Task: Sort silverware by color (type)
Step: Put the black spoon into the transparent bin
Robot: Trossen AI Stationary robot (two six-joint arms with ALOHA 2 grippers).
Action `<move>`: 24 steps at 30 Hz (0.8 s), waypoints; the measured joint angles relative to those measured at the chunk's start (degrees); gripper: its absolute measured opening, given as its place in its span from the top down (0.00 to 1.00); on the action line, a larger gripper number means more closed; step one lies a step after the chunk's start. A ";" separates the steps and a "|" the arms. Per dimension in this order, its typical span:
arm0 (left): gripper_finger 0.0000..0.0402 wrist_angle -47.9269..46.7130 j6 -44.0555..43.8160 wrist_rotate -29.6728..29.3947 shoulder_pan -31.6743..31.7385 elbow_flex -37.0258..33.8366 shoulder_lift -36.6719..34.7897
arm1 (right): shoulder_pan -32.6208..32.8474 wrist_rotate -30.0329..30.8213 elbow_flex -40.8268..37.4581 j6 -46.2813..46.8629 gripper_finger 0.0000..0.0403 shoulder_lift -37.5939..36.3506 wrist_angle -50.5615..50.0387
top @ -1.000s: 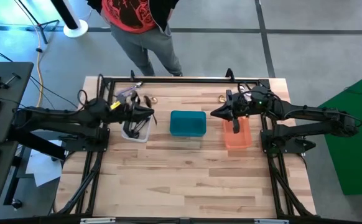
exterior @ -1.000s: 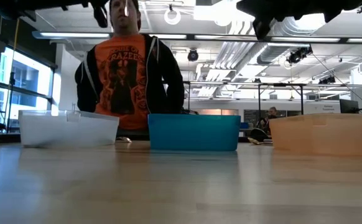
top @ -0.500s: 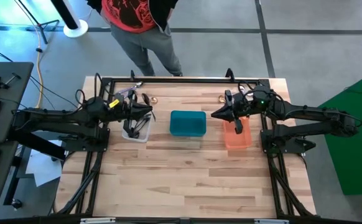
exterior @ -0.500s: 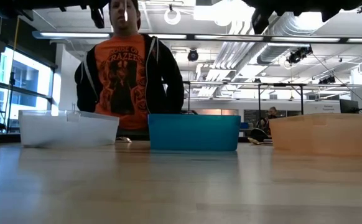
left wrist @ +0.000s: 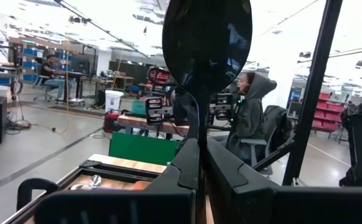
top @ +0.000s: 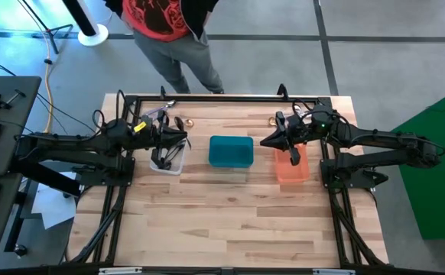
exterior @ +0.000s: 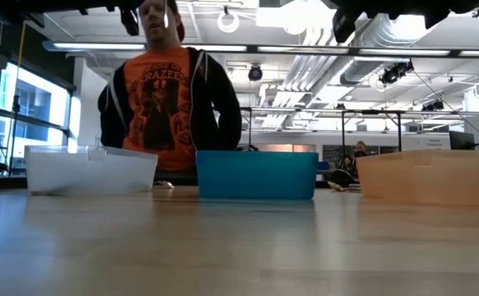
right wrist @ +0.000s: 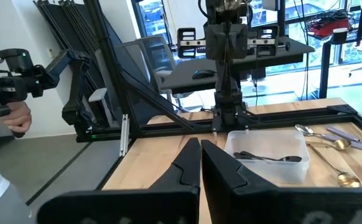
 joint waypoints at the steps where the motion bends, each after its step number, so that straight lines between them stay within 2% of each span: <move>1: 1.00 0.00 0.00 0.22 -0.01 0.00 0.00 | 0.00 0.02 0.00 0.00 1.00 0.00 0.00; 24: 1.00 -0.04 1.36 0.32 -0.01 0.00 0.00 | 0.00 0.24 0.00 1.23 1.00 0.00 0.00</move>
